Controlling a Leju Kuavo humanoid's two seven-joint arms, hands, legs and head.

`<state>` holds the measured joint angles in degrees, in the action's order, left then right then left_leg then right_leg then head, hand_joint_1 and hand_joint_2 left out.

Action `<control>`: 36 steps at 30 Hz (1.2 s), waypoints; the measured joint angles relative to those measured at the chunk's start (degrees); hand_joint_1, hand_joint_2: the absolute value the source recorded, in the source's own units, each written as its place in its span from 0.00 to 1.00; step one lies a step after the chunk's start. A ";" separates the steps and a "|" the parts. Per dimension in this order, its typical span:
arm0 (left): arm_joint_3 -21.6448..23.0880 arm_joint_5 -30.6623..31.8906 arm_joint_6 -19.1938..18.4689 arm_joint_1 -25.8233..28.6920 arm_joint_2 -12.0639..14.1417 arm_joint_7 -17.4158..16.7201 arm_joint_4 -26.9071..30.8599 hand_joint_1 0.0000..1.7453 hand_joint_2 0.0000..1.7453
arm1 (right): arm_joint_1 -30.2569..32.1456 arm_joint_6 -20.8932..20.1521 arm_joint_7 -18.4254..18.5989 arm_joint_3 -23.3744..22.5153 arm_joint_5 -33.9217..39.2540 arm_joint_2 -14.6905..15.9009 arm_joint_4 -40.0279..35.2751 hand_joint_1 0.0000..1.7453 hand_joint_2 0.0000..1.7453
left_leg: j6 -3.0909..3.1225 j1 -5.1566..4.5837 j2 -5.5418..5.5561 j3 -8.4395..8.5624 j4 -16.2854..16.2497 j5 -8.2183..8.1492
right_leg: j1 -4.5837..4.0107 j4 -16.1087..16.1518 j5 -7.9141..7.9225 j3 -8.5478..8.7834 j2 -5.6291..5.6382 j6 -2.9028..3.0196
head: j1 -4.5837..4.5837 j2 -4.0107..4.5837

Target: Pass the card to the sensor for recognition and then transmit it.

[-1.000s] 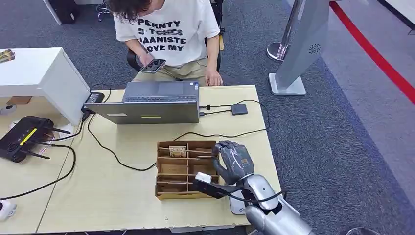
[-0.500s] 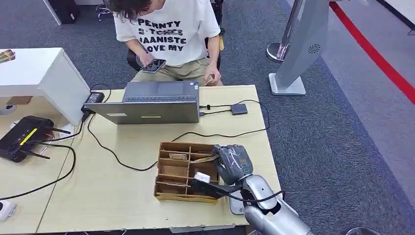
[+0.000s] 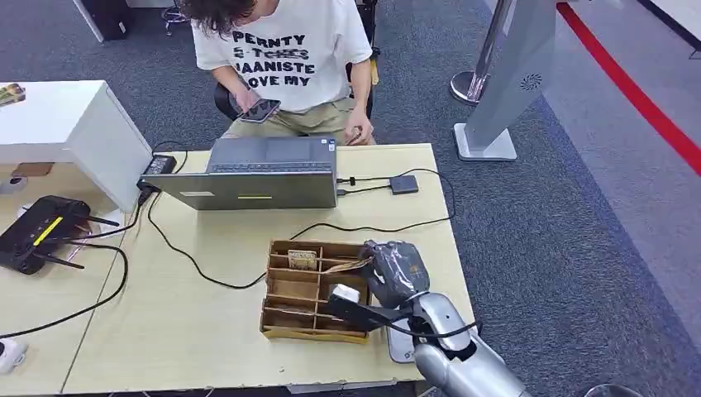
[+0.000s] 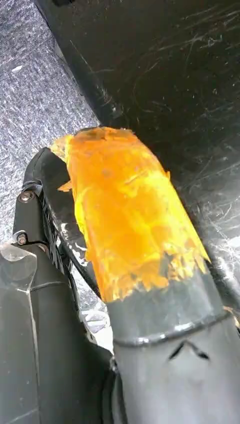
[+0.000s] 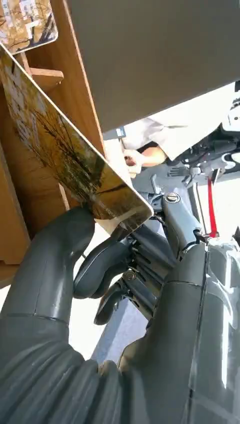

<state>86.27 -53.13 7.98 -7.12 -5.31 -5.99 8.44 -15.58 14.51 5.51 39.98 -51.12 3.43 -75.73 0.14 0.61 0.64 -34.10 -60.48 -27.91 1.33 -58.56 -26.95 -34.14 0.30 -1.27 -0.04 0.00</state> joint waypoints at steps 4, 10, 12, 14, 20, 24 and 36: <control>0.02 -0.20 0.00 0.00 0.00 0.02 0.00 0.00 0.00 | 0.26 0.02 -0.54 -0.59 1.72 -0.02 -0.52 1.00 1.00 | 0.00 0.00 0.00 0.00 0.00 0.00 | 0.00 0.00 0.00 0.00 0.00 0.00 | -0.02 0.00; 0.02 -0.72 0.11 0.01 0.00 0.11 0.00 0.00 0.00 | 1.12 -0.11 -2.89 -2.10 7.89 -0.02 -2.58 1.00 1.00 | 0.00 0.00 0.00 0.00 0.00 0.00 | 0.00 0.00 0.00 0.00 0.00 0.00 | -0.02 0.00; 0.02 -0.89 0.13 0.01 0.00 0.13 0.00 0.00 0.00 | 1.43 -0.17 -3.52 -2.66 9.74 -0.02 -3.56 1.00 1.00 | 0.00 0.00 0.00 0.00 0.00 0.00 | 0.00 0.00 0.00 0.00 0.00 0.00 | -0.02 0.00; 0.02 -1.14 0.13 0.01 0.00 0.35 0.00 0.00 0.00 | 1.80 -0.24 -4.09 -3.39 11.36 -0.02 -4.59 1.00 1.00 | 0.00 0.00 0.00 0.00 0.00 0.00 | 0.00 0.00 0.00 0.00 0.00 0.00 | -0.02 0.00; 0.02 -1.44 0.26 0.02 0.02 0.61 0.00 0.00 0.00 | 2.52 -0.42 -5.49 -5.11 14.60 -0.02 -7.48 1.00 1.00 | 0.00 0.00 0.00 0.00 0.00 0.00 | 0.00 0.00 0.00 0.00 0.00 0.00 | -0.02 0.00; 0.02 -1.57 0.31 0.02 0.02 0.66 0.00 0.00 0.00 | 2.61 -0.52 -5.92 -5.73 15.39 -0.02 -9.16 1.00 1.00 | 0.00 0.00 0.00 0.00 0.00 0.00 | 0.00 0.00 0.00 0.00 0.00 0.00 | -0.02 0.00; 0.81 -1.07 0.07 0.00 0.02 0.72 0.00 0.00 0.00 | -1.08 -1.86 -6.08 -6.14 15.85 -0.02 -10.58 1.00 1.00 | 0.02 0.00 0.00 0.00 0.00 0.02 | 0.00 0.00 0.02 0.01 0.00 -0.02 | -0.02 0.00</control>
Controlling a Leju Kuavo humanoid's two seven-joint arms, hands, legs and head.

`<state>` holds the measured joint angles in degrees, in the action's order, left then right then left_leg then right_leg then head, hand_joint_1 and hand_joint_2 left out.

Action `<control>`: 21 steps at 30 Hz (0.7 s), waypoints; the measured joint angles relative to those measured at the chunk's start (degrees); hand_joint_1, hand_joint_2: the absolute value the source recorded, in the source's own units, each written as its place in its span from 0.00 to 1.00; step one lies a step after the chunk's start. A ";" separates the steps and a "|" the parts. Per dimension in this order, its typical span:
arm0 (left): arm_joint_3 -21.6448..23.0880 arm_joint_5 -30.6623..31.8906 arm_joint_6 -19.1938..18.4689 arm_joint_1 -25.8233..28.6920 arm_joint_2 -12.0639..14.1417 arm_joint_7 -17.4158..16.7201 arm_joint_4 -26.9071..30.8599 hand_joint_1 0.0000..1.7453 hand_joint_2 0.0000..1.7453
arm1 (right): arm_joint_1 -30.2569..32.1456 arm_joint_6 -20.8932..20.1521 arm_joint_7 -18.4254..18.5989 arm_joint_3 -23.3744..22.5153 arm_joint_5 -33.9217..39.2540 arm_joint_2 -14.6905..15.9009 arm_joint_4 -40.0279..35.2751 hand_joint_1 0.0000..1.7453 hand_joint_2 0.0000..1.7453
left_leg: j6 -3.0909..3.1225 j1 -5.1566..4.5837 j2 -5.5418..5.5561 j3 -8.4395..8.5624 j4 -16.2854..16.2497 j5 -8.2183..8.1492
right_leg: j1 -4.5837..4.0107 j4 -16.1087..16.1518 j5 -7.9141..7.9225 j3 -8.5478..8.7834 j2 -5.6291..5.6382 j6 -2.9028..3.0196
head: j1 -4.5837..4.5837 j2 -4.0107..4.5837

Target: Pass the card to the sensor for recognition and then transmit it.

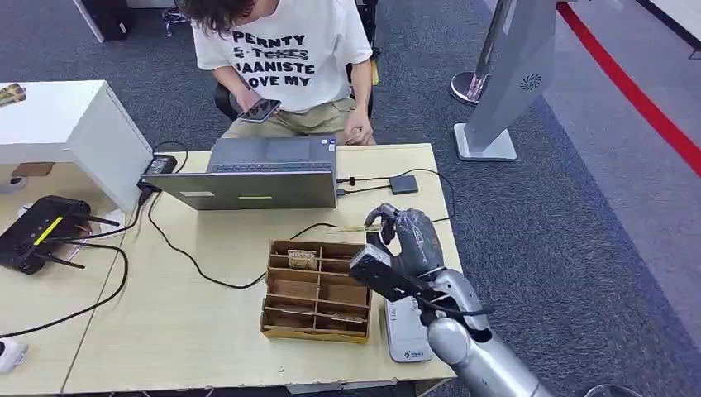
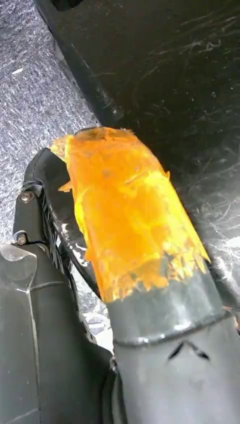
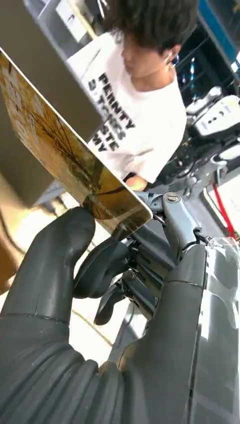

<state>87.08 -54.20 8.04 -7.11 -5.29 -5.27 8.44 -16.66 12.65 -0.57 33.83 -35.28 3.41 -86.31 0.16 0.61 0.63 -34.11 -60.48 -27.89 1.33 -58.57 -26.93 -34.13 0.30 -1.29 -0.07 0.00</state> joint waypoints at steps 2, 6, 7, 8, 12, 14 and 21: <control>0.11 0.28 -0.11 0.00 0.00 0.02 0.00 0.00 0.00 | -1.28 -0.39 0.22 0.04 0.00 0.00 0.17 1.00 1.00 | 0.00 0.00 0.00 0.00 0.00 0.00 | 0.00 0.00 0.01 0.00 0.00 0.00 | 0.02 0.00; 0.50 0.98 -0.26 -0.02 0.00 0.04 0.00 0.00 0.00 | -3.98 -1.29 1.22 0.15 0.39 -0.11 1.05 1.00 1.00 | 0.00 0.00 0.01 -0.02 0.00 0.00 | 0.00 -0.01 0.01 0.02 -0.03 0.00 | -0.02 0.00; 0.57 1.33 -0.35 -0.01 0.00 0.04 0.00 0.00 0.00 | -5.09 -1.42 1.68 0.30 0.39 -0.26 1.74 1.00 1.00 | 0.00 -0.01 0.00 -0.03 0.00 0.00 | 0.01 -0.01 0.03 -0.01 0.00 0.00 | 0.02 0.00; 0.59 1.64 -0.39 -0.02 0.00 0.04 0.00 0.00 0.00 | -6.19 -1.48 2.14 0.42 0.39 -0.44 2.45 1.00 1.00 | 0.00 -0.01 -0.02 -0.02 0.00 0.01 | 0.01 -0.01 0.05 -0.03 0.02 -0.01 | 0.02 0.00; 0.61 2.95 -0.79 -0.10 0.00 0.04 0.00 0.00 0.00 | -10.70 -2.01 3.59 0.44 -0.02 -1.18 4.86 1.00 1.00 | -0.01 -0.01 -0.01 -0.02 0.00 0.02 | 0.01 -0.01 0.06 -0.02 0.02 -0.03 | 0.02 0.00; 0.61 3.52 -0.92 -0.11 0.00 0.04 0.00 0.00 0.00 | -12.72 -2.42 4.26 0.44 -0.09 -1.79 6.77 1.00 1.00 | -0.01 -0.01 -0.01 -0.02 0.00 0.03 | 0.01 -0.01 0.06 -0.02 0.02 -0.03 | 0.02 0.00; 0.61 5.11 -1.33 -0.11 0.04 0.04 0.00 0.00 0.00 | -18.87 -3.01 6.51 0.00 -1.57 -3.62 12.21 1.00 1.00 | 0.00 -0.01 0.00 -0.02 -0.01 0.04 | 0.01 -0.01 0.06 -0.02 0.02 -0.04 | 0.00 0.00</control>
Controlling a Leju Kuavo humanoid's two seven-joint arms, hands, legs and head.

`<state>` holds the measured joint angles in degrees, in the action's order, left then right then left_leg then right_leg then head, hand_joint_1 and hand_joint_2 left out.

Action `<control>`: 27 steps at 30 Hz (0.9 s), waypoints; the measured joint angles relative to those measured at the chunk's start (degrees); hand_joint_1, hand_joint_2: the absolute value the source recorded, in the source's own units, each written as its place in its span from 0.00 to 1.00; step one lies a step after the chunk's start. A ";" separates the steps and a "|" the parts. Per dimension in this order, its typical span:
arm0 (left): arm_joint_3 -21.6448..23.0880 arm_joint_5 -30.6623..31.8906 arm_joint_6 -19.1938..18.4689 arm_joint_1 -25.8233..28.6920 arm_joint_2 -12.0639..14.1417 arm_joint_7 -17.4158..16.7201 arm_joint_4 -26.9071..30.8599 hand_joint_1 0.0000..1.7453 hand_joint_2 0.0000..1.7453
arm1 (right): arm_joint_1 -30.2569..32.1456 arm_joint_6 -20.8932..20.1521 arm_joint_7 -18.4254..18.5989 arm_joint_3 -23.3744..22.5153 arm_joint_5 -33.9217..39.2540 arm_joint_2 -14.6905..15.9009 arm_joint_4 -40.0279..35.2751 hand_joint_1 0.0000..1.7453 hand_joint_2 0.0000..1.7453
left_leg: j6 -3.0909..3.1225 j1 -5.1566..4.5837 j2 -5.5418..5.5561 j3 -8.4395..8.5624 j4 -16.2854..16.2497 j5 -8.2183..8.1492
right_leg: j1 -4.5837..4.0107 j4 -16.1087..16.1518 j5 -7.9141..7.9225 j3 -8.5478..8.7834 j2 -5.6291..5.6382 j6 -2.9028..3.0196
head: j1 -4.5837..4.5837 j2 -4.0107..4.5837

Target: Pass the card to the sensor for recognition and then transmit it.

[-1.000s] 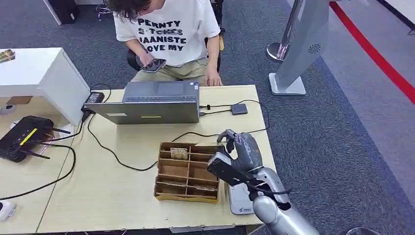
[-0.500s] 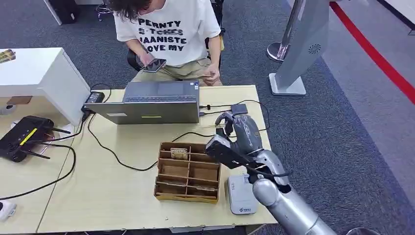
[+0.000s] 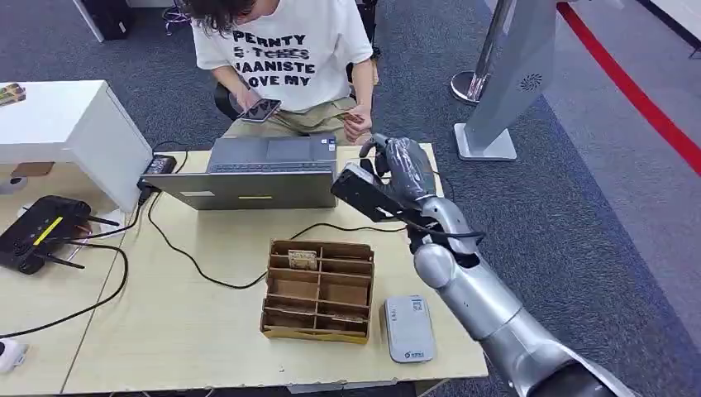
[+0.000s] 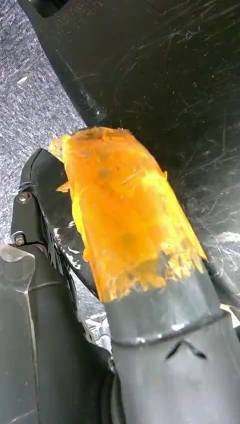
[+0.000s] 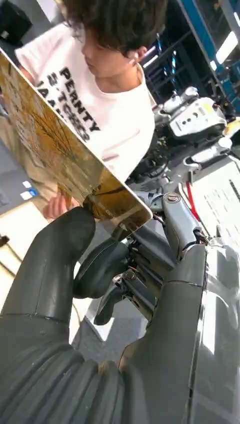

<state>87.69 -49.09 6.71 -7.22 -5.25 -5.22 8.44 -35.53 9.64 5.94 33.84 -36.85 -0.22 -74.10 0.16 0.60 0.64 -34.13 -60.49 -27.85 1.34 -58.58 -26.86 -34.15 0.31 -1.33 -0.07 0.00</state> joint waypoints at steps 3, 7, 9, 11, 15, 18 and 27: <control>0.00 0.24 -0.04 0.00 0.02 0.00 0.00 0.00 0.00 | -1.94 0.02 0.53 -0.26 -0.68 -0.66 1.80 1.00 1.00 | 0.00 0.00 0.00 0.00 0.00 0.00 | 0.00 0.00 0.00 0.00 0.00 0.00 | 0.00 0.00; 0.00 0.64 -0.15 0.00 0.05 -0.02 0.00 0.00 0.00 | -3.26 0.11 1.01 -0.48 -1.21 -1.38 3.50 1.00 1.00 | 0.00 0.00 0.00 0.00 0.00 0.00 | 0.00 0.00 0.00 0.00 0.00 0.00 | 0.00 0.00; 0.00 1.01 -0.33 -0.02 0.09 -0.09 0.00 0.00 0.00 | -4.00 0.17 1.83 -0.72 -2.14 -1.77 4.55 1.00 1.00 | 0.00 0.00 0.00 0.00 0.00 0.00 | 0.00 0.00 0.00 0.00 0.01 0.00 | 0.02 0.00; 0.00 1.42 -0.61 -0.07 0.11 -0.13 0.00 0.00 0.00 | -5.06 0.46 2.67 -1.27 -3.57 -2.21 5.82 1.00 1.00 | 0.00 0.00 0.00 0.00 0.00 0.00 | 0.00 0.00 0.00 0.00 0.00 0.00 | 0.00 0.00; 0.00 2.08 -0.87 -0.18 0.11 -0.26 0.00 0.00 0.00 | -7.18 1.31 3.85 -1.99 -7.50 -3.15 8.66 1.00 1.00 | 0.00 0.00 0.01 0.01 0.00 0.01 | 0.00 0.00 0.01 0.00 0.00 -0.01 | 0.00 0.00; 0.00 2.19 -0.92 -0.20 0.11 -0.26 0.00 0.00 0.00 | -7.66 1.51 4.11 -2.30 -8.09 -3.63 9.84 1.00 1.00 | 0.00 0.00 0.01 0.01 -0.01 0.01 | 0.00 0.00 0.01 0.00 0.00 -0.01 | 0.00 0.00; 0.00 3.04 -1.14 -0.37 0.11 -0.31 0.00 0.00 0.00 | -9.33 1.75 5.79 -2.78 -11.59 -4.44 13.03 1.00 1.00 | 0.00 0.00 0.01 0.00 -0.01 0.01 | 0.00 0.00 0.01 0.00 0.00 -0.01 | 0.00 0.00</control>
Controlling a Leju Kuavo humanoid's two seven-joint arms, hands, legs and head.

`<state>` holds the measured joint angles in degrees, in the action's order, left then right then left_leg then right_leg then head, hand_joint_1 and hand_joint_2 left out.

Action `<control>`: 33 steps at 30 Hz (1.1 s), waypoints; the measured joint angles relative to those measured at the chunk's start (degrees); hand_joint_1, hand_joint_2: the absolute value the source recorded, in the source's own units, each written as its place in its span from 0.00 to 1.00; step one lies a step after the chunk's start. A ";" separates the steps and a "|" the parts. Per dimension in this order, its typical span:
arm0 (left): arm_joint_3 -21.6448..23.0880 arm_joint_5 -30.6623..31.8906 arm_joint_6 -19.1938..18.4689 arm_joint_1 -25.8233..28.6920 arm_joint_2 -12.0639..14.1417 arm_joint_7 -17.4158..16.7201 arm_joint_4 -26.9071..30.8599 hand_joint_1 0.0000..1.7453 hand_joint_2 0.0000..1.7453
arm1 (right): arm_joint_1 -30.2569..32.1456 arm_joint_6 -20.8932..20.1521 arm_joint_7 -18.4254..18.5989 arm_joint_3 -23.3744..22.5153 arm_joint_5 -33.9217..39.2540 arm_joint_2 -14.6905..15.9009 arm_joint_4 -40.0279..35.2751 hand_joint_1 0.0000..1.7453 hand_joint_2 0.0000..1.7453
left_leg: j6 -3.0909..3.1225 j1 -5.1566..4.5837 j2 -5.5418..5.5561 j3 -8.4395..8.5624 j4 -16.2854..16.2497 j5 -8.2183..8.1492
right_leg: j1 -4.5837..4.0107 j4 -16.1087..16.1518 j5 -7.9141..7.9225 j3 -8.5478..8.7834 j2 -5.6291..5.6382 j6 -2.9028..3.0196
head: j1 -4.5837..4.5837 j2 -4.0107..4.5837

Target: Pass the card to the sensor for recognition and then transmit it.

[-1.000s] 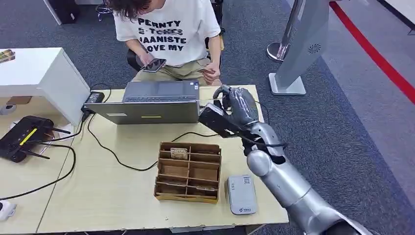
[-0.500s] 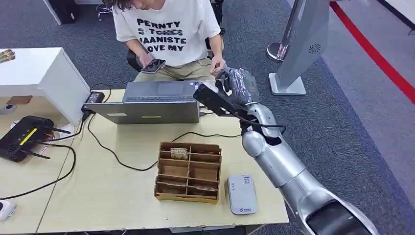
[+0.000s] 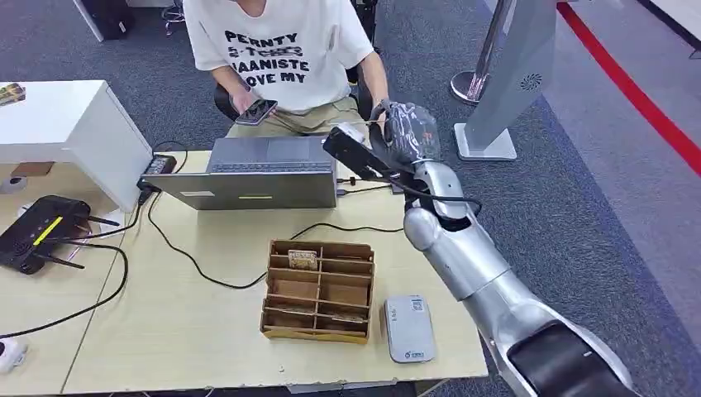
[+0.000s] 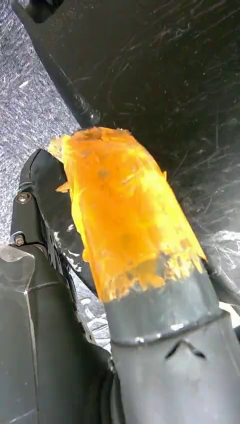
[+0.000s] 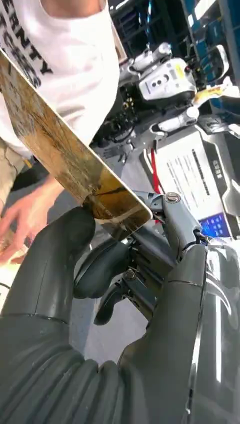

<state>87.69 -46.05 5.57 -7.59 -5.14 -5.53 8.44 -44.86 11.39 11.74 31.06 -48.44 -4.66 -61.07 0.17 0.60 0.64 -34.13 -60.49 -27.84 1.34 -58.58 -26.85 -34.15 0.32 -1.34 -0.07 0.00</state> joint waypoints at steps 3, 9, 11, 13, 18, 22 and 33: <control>0.00 0.28 -0.17 -0.16 0.00 -0.02 0.00 0.00 0.00 | -0.36 0.04 0.04 -0.20 -1.70 -0.46 1.55 1.00 1.00 | 0.00 0.00 0.00 0.00 0.00 0.00 | 0.00 0.00 0.00 0.00 0.00 0.00 | 0.02 0.00; 0.00 0.26 -0.66 -0.56 0.00 -0.02 0.00 0.00 0.00 | -0.39 -0.09 0.13 -0.20 -4.69 -1.11 3.30 1.00 1.00 | 0.00 0.01 0.00 0.00 0.00 0.00 | 0.00 -0.01 0.00 0.00 0.00 0.00 | 0.00 0.00; 0.00 0.26 -0.68 -0.57 0.00 -0.02 0.00 0.00 0.00 | -0.39 -0.09 0.17 -0.22 -4.96 -1.27 3.67 1.00 1.00 | 0.00 0.00 0.00 0.00 0.00 0.00 | 0.00 0.00 0.00 0.00 0.00 0.00 | 0.00 0.00; 0.00 0.26 -0.68 -0.58 0.00 -0.04 0.00 0.00 0.00 | -0.39 -0.09 0.22 -0.20 -5.02 -1.31 3.93 1.00 1.00 | 0.00 0.00 0.00 0.00 0.00 0.00 | 0.00 0.00 0.00 0.00 0.00 0.00 | 0.00 0.00; 0.00 0.26 -0.68 -0.58 0.00 -0.04 0.00 0.00 0.00 | -0.39 -0.11 0.22 -0.20 -5.20 -1.42 4.30 1.00 1.00 | 0.00 0.00 0.00 -0.01 0.00 0.00 | 0.00 0.00 0.00 -0.01 0.00 0.00 | 0.00 0.00; 0.00 0.26 -0.68 -0.58 0.00 -0.04 0.00 0.00 0.00 | -0.39 -0.13 0.22 -0.20 -5.35 -1.44 4.48 1.00 1.00 | 0.00 0.00 0.01 -0.01 0.00 0.00 | 0.00 0.00 0.00 -0.01 0.00 0.00 | 0.00 0.00; 0.00 0.13 -0.68 -0.58 0.00 -0.04 0.00 0.00 0.00 | -0.38 -0.22 0.26 -0.24 -6.90 -1.46 4.96 0.00 1.00 | 0.00 0.00 0.00 0.00 0.00 0.00 | 0.00 0.00 0.00 -0.01 0.00 0.00 | 0.02 0.00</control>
<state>87.69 -45.92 4.90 -8.17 -5.14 -5.57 8.44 -45.24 11.17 12.00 30.82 -55.34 -6.12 -56.11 0.17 0.60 0.64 -34.13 -60.49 -27.84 1.34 -58.57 -26.85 -34.16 0.32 -1.34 -0.04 0.00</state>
